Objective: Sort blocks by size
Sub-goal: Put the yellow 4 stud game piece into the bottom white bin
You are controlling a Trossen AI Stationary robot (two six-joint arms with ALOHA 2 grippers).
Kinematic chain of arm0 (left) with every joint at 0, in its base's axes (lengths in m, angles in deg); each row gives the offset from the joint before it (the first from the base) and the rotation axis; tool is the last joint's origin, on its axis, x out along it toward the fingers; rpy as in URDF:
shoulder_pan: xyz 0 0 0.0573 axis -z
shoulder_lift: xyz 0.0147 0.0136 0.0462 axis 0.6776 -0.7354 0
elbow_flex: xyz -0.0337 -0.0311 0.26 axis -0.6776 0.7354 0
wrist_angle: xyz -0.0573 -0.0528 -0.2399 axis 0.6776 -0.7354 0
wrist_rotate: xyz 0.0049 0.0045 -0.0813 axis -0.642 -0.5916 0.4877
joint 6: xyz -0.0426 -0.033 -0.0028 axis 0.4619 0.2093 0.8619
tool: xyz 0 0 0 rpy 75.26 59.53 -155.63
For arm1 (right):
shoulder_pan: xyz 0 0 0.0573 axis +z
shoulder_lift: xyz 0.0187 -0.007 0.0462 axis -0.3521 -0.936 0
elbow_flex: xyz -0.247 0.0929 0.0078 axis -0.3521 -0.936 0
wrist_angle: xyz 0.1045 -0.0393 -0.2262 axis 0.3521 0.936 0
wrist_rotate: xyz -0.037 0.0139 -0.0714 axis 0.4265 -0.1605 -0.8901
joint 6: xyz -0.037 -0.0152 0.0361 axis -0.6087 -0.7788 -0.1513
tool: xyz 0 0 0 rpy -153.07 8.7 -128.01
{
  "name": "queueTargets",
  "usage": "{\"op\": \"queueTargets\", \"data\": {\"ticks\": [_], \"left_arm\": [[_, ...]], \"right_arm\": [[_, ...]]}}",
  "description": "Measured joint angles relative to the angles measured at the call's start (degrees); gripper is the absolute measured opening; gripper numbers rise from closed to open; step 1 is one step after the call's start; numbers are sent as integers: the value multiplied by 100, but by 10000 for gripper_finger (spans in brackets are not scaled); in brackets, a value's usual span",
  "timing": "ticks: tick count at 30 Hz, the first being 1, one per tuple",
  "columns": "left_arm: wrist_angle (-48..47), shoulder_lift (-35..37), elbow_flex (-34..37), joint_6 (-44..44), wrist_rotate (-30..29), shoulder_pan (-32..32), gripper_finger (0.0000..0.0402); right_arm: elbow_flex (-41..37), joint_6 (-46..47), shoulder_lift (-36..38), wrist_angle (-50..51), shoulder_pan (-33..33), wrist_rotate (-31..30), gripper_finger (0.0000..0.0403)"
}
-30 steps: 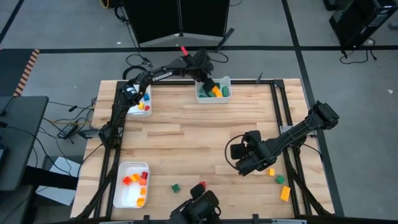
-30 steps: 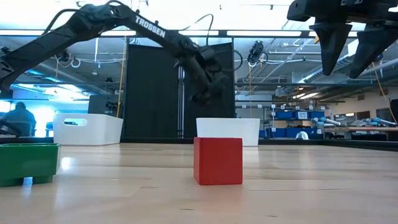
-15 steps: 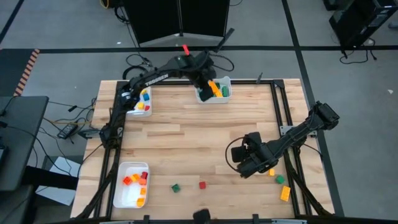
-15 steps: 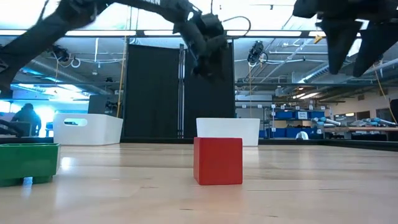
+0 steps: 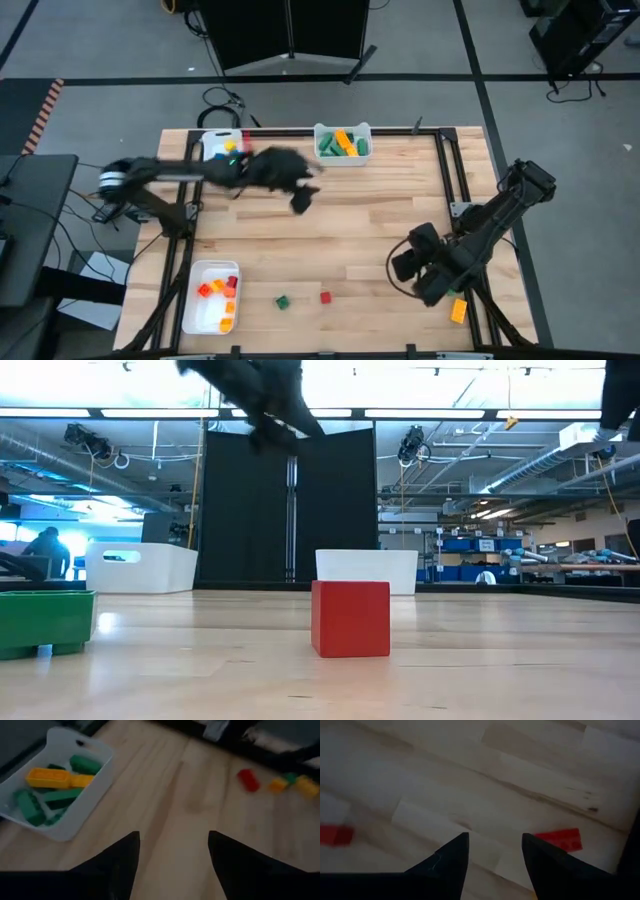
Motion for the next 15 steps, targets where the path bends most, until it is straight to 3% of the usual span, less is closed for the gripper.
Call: {"op": "queueTargets", "data": {"ticks": [6,10,12,15], "left_arm": [[762,1390,1414,805,-1750,1684,244],[783,1757,1656,1186,-2874,2931,244],[786,1747,1662,1316,-3163,3417,244],[860,1738,1667,1511,-3223,3964,244]], "right_arm": [[-54,-1131,449,-21,111,9,196],[-685,-1664,927,-365,63,895,197],[-1029,-1763,1140,-699,31,1358,197],[-1332,-1615,1336,-980,41,1425,196]]}}
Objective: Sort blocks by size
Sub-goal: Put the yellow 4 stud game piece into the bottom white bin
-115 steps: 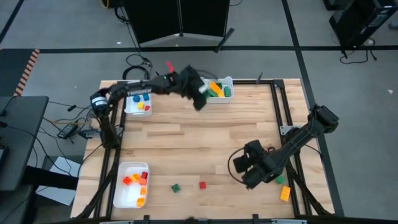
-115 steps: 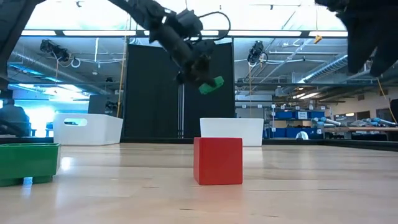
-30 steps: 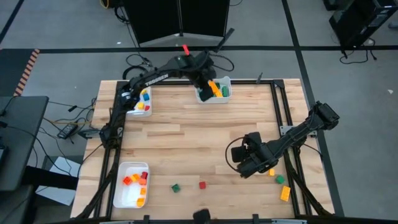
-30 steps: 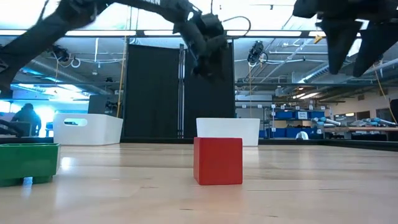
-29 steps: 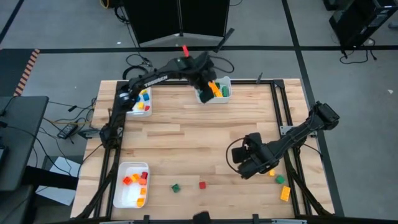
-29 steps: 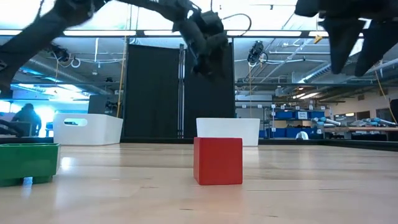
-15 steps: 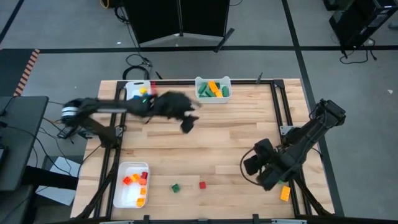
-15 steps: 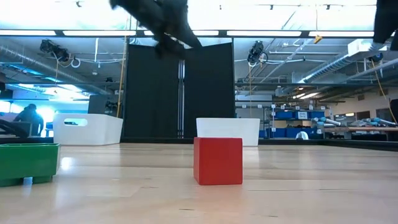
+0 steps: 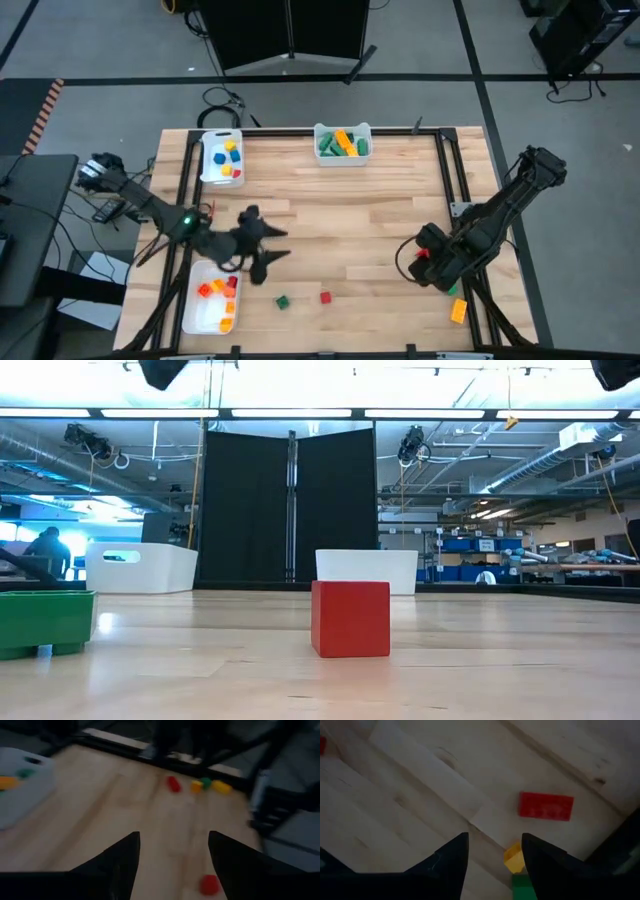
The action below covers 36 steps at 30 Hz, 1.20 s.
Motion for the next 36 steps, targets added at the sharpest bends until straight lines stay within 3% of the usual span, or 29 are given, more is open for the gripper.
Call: {"op": "queueTargets", "data": {"ticks": [10,25,36], "left_arm": [[20,-22,0,-294,89,591,244],[49,-22,0,-495,57,587,244],[54,-22,0,-407,41,491,244]], "right_arm": [[-110,-344,-35,-306,77,-101,208],[-113,346,-315,-323,79,-399,357],[-182,1014,-315,-205,112,27,373]]}}
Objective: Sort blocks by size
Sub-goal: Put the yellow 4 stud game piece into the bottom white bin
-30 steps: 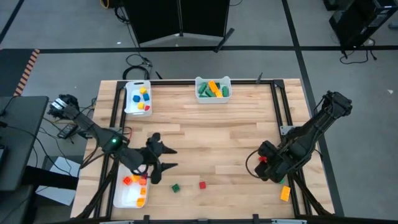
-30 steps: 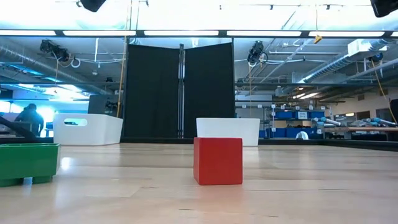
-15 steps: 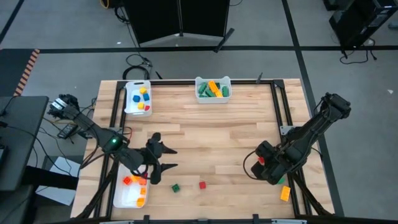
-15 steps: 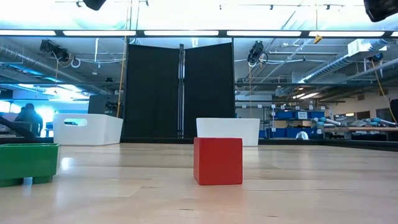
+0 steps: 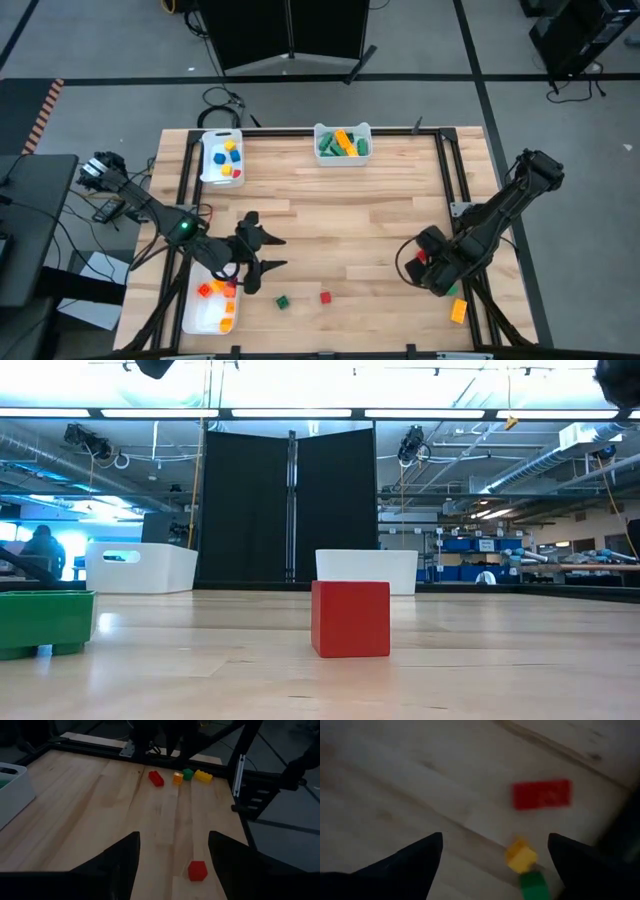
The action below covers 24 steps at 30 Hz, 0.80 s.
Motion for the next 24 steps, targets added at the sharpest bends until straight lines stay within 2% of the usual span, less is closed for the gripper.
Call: {"op": "queueTargets", "data": {"ticks": [4,7,11,15,17,21,24], "left_arm": [[-20,0,0,-13,2,0,244],[-49,0,0,2,2,0,244],[-49,0,0,4,2,0,244],[-47,0,0,-48,2,0,244],[-47,0,0,-121,2,0,244],[-47,-1,0,-132,2,-41,244],[-47,-2,0,-136,2,-109,244]], "right_arm": [[-385,799,0,139,82,491,374],[-736,1286,0,-169,203,652,373],[-1166,1528,0,-890,300,683,373],[-1654,1909,0,-1384,309,1160,371],[-1881,2037,0,-1748,313,1202,367],[-2230,2116,0,-2466,313,1249,351],[-2394,2116,0,-2568,313,1250,328]]}}
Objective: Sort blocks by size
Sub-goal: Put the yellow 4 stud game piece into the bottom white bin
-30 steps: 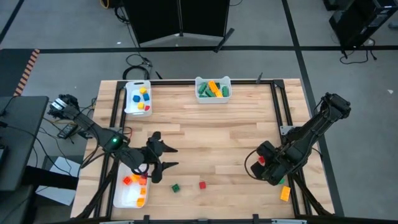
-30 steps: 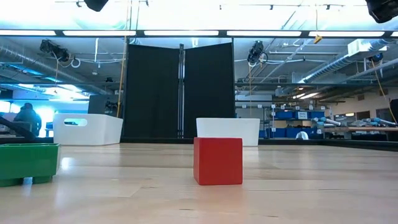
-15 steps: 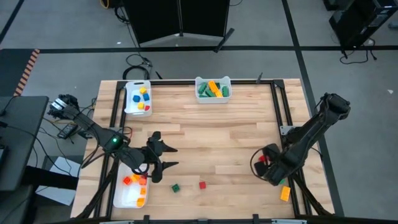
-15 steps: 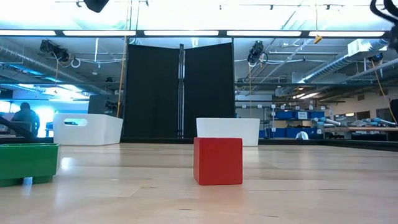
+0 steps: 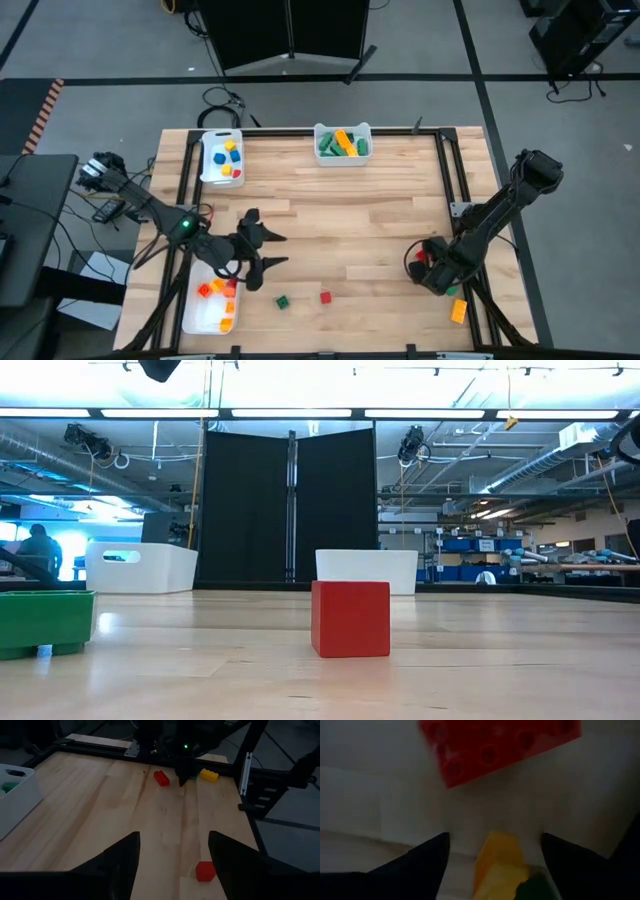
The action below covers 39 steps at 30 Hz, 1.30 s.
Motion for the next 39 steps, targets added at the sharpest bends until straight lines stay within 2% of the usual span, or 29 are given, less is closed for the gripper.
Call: {"op": "queueTargets", "data": {"ticks": [15,18,22,25,28,33,39], "left_arm": [[2,0,-2,-177,0,-317,244],[0,0,-2,-179,0,-378,244],[0,0,-2,-278,0,-465,244],[20,0,-2,-461,0,-516,244],[97,0,-2,-461,0,-530,244],[273,0,-2,-461,0,-525,244],[565,-4,-4,-477,-54,-553,244]], "right_arm": [[-113,106,4,-209,22,515,121],[-113,104,4,-238,22,549,105],[-113,83,4,-332,22,517,105],[-92,-5,3,-455,26,247,113],[83,-104,-2,-455,20,-272,116],[315,-776,124,-420,-69,-1281,106],[593,-1750,426,-685,-418,-2650,113]]}}
